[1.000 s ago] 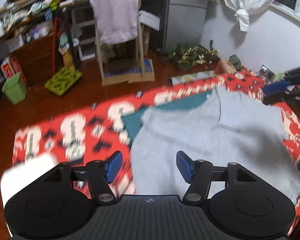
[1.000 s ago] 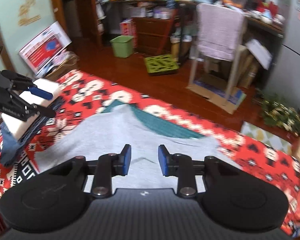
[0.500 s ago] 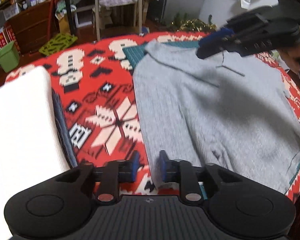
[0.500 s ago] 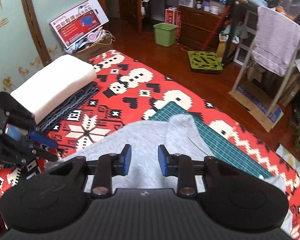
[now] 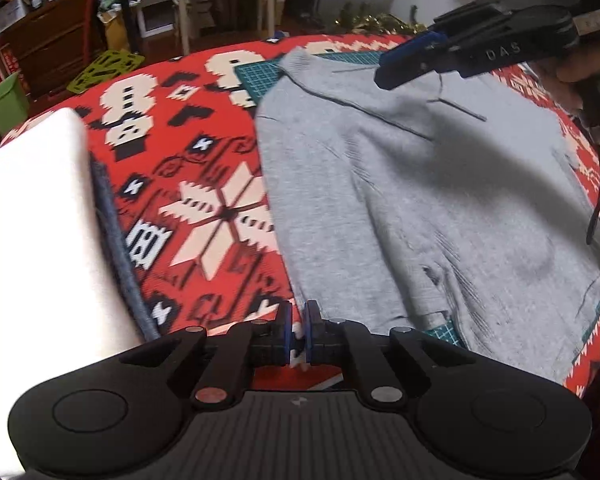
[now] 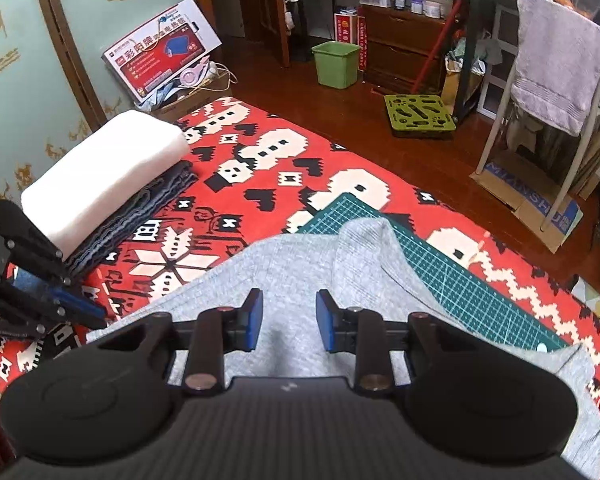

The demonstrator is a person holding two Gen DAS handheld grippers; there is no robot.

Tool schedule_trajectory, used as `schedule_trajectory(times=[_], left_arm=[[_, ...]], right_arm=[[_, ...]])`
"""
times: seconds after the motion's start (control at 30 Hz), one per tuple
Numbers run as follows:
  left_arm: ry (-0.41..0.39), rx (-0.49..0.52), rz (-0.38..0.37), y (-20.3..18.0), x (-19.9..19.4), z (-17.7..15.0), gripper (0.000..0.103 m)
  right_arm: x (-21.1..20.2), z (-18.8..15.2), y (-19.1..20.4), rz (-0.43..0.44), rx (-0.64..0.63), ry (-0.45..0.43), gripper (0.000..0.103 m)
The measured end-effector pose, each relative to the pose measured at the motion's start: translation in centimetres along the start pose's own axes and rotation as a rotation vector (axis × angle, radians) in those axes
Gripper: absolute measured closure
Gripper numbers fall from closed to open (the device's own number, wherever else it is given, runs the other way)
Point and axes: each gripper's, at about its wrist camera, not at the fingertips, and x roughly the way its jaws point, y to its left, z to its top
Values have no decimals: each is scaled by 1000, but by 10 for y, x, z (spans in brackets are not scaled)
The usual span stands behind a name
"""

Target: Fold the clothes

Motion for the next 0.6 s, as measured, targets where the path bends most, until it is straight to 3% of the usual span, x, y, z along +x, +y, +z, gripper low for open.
schedule_trajectory(times=[0.47,0.5,0.6], left_arm=[[54,-20,53,-11,10,6,84],[58,-13,55,-12,11,6,85],[71,-6,30,-15,13,8,101]], right_arm=[[9,-4,10,34,-25,24,71],[11,-3,12,37,-30,25,71],[20,3,18,50,-48,26,71]])
